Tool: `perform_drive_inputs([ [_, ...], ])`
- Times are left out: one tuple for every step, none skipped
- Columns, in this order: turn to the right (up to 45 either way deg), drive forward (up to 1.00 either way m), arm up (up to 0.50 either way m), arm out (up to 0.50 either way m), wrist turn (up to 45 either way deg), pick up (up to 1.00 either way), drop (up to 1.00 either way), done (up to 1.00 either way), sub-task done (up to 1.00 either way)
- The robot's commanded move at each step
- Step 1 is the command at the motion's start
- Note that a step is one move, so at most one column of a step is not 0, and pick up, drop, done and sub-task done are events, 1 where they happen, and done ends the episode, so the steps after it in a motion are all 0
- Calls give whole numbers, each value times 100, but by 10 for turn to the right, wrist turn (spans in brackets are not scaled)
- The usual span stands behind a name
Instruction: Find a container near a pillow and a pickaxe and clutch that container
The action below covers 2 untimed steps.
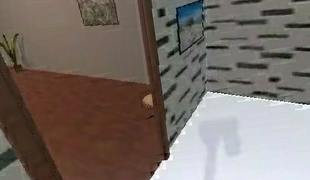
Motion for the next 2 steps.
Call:
perform_drive_inputs([
  [0,55,0,0,0,0,0,0,0],
  [-390,0,0,0,0,0,0,0,0],
])
